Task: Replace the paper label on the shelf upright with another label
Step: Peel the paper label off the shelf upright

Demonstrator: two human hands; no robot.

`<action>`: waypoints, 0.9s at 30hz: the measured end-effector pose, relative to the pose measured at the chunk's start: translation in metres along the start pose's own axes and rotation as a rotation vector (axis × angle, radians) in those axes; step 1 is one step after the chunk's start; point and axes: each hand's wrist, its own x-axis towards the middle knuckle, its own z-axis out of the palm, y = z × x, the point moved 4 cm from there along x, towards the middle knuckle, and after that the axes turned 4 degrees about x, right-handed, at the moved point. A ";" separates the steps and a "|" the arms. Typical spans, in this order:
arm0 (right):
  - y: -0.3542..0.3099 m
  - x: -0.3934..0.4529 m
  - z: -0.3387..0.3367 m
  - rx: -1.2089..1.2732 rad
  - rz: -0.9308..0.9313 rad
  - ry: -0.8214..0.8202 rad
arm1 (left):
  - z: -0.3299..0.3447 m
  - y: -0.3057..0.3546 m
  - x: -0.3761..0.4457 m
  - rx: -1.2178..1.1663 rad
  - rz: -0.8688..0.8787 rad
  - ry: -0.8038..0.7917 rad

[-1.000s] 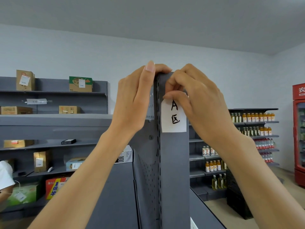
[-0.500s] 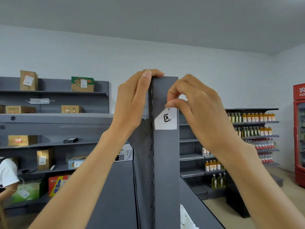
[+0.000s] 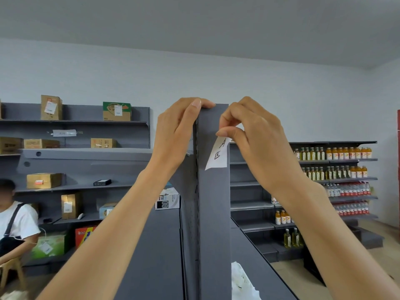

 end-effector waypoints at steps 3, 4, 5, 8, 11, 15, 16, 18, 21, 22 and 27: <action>0.000 -0.001 -0.001 0.024 0.004 0.006 | 0.001 0.002 -0.001 -0.008 -0.010 -0.012; 0.000 -0.001 -0.002 0.033 0.007 0.006 | 0.000 0.002 -0.001 -0.012 -0.013 -0.015; 0.000 -0.001 -0.004 0.041 0.010 0.003 | 0.000 0.003 -0.002 -0.015 -0.015 -0.017; -0.005 -0.001 -0.010 0.054 -0.006 0.012 | 0.001 0.005 -0.003 0.005 -0.017 -0.026; -0.007 0.002 -0.014 0.043 -0.019 0.001 | -0.001 0.011 -0.005 0.051 -0.021 -0.068; -0.006 0.002 -0.016 0.064 0.011 -0.047 | -0.002 0.024 -0.022 0.096 -0.006 -0.143; -0.006 0.001 -0.018 0.075 0.019 -0.055 | -0.001 0.029 -0.031 0.105 0.016 -0.129; -0.005 -0.002 -0.020 0.093 0.051 -0.079 | 0.001 0.041 -0.050 0.100 0.075 -0.059; -0.002 -0.006 -0.025 0.095 0.086 -0.110 | 0.004 0.052 -0.072 0.124 0.086 -0.032; -0.002 -0.006 -0.027 0.095 0.094 -0.121 | 0.006 0.053 -0.077 0.167 0.075 -0.063; -0.004 -0.015 -0.031 0.063 0.135 -0.213 | 0.016 0.056 -0.092 0.167 -0.041 -0.163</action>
